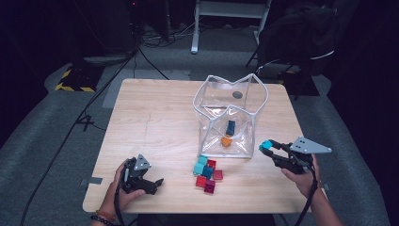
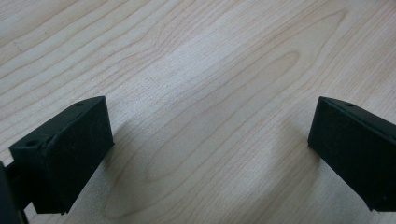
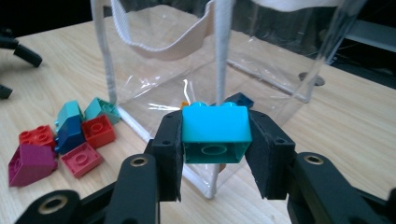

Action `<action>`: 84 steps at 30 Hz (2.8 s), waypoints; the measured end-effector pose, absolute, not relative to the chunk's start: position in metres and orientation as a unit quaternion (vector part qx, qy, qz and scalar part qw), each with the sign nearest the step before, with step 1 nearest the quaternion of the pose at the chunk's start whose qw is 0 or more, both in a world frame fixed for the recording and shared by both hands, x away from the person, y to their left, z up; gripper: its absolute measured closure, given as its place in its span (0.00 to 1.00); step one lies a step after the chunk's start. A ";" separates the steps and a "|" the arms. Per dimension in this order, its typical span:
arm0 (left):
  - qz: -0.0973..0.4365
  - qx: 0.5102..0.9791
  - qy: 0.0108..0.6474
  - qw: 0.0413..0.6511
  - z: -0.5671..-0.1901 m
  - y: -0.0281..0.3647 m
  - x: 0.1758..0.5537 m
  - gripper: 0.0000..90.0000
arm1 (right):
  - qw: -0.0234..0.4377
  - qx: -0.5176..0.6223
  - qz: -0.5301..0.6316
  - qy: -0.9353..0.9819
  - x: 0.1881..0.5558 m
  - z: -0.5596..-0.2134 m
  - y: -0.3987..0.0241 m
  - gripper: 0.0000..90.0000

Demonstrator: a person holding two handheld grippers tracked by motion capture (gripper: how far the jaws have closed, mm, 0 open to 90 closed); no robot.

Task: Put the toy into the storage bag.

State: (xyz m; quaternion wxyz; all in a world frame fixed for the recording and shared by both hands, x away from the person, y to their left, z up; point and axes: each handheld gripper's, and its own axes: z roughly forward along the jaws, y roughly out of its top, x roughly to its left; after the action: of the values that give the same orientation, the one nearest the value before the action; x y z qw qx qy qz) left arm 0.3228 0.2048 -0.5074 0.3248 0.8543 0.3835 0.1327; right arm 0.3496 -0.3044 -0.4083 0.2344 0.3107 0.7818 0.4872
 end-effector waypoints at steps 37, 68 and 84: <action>0.135 0.856 0.381 0.324 -0.507 0.205 0.324 0.00 | 0.316 0.319 0.502 0.739 0.395 -0.314 -0.304 0.66; 0.135 0.855 0.381 0.324 -0.507 0.205 0.324 0.00 | 0.324 0.303 0.506 0.740 0.433 -0.286 -0.254 0.66; 0.135 0.855 0.381 0.324 -0.507 0.205 0.324 0.00 | 0.310 0.310 0.496 0.750 0.451 -0.295 -0.234 0.66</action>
State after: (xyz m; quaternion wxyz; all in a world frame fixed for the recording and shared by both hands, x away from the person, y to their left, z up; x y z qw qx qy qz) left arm 0.3235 0.2049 -0.5071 0.3237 0.8554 0.3810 0.1350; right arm 0.4509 -0.2337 -0.2954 0.3103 0.3102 0.7496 0.4956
